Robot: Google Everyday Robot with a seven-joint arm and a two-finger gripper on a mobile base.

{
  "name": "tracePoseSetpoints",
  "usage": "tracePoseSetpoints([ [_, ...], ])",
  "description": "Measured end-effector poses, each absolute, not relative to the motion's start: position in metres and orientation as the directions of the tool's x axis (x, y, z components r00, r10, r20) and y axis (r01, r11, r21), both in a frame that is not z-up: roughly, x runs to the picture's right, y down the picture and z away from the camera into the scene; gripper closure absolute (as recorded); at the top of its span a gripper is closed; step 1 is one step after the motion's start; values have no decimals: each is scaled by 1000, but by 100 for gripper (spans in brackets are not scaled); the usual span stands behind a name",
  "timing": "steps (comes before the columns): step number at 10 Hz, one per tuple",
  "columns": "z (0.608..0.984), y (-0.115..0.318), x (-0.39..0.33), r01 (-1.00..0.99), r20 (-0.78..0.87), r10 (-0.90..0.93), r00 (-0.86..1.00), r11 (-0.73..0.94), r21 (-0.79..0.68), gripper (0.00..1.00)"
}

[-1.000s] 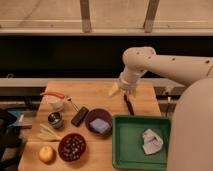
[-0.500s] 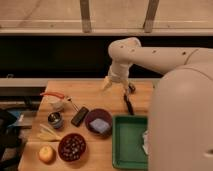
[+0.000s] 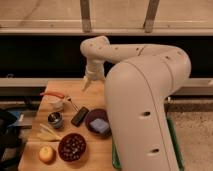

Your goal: Place eraser in tray

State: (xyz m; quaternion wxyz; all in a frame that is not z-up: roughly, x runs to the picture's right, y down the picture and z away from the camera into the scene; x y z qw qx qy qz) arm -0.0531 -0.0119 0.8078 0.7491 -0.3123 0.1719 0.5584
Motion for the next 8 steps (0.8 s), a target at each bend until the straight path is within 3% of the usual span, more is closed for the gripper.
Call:
tracePoseSetpoints([
  [5, 809, -9, -49, -944, -597, 735, 321, 196, -266, 20],
  [8, 802, 18, -79, -936, -560, 755, 341, 221, -273, 20],
])
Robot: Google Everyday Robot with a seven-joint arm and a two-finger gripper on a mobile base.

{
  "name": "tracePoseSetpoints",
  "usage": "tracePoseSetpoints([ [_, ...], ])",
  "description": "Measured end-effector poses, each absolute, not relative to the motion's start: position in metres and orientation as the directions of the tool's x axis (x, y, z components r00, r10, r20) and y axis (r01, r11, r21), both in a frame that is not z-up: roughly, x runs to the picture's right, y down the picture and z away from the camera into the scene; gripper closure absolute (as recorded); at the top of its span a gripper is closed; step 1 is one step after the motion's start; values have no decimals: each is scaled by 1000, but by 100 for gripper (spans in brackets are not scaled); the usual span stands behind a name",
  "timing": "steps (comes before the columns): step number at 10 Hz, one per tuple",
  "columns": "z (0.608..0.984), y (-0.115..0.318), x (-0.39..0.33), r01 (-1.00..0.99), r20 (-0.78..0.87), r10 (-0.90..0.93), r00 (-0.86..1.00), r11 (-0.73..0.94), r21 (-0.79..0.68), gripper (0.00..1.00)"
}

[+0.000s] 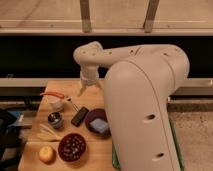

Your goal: Place eraser in tray

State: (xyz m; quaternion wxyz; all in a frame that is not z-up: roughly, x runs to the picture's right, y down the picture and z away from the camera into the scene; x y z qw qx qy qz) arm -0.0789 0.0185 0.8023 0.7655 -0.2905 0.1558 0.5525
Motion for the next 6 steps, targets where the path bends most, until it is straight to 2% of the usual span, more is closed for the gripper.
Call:
tracePoseSetpoints([
  [4, 808, 68, -137, -913, -544, 742, 391, 237, -332, 20],
  [6, 809, 76, -145, -907, -548, 733, 402, 239, -346, 20],
])
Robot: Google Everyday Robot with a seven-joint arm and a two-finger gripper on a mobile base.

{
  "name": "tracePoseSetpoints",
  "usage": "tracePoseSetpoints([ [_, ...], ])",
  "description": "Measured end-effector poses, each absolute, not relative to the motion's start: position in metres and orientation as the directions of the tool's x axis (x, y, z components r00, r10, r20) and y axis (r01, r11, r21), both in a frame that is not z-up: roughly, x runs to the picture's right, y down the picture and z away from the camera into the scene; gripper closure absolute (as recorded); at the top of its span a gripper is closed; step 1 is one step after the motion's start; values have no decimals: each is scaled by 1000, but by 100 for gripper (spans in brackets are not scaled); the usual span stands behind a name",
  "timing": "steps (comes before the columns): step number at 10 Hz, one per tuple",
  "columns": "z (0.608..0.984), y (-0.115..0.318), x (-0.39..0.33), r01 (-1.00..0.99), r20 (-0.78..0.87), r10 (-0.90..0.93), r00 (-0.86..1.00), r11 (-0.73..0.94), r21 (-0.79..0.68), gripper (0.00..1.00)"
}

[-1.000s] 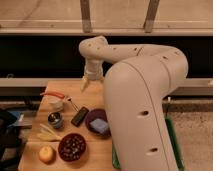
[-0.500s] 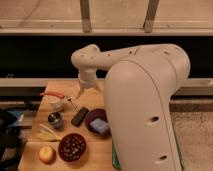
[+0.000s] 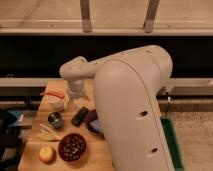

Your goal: Place eraser in tray

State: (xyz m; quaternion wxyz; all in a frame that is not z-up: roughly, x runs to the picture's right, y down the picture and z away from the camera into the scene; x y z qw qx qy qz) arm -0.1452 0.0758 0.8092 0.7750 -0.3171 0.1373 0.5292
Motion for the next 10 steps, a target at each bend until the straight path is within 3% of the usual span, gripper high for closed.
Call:
tracePoseSetpoints([
  [4, 811, 76, -145, -909, -554, 732, 397, 230, -348, 20],
  [10, 864, 124, -149, -917, -660, 652, 374, 153, -369, 20],
])
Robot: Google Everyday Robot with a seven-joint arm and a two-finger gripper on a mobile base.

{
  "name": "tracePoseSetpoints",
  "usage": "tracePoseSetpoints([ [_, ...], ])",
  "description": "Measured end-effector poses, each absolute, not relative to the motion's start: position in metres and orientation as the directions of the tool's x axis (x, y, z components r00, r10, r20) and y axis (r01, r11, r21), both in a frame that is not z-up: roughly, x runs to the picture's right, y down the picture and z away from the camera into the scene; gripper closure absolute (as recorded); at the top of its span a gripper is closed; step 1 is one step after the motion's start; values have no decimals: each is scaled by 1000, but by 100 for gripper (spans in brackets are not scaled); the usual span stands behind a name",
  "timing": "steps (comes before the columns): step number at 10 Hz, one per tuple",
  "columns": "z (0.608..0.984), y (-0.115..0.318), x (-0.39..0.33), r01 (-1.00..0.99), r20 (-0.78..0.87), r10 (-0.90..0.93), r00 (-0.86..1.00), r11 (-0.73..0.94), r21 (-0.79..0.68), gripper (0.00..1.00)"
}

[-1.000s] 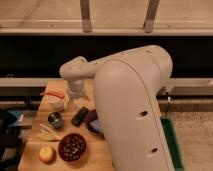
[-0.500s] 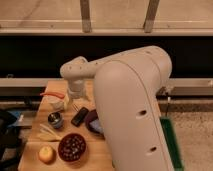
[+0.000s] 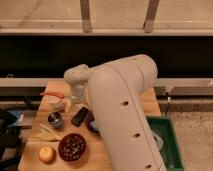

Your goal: Place eraser in tray

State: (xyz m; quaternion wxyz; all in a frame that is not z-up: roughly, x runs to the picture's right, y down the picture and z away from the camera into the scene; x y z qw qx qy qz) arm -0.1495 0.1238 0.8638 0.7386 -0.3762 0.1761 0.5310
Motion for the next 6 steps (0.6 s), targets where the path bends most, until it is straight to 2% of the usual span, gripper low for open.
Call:
tracePoseSetpoints([
  [6, 879, 156, -132, -939, -749, 582, 317, 83, -333, 22],
])
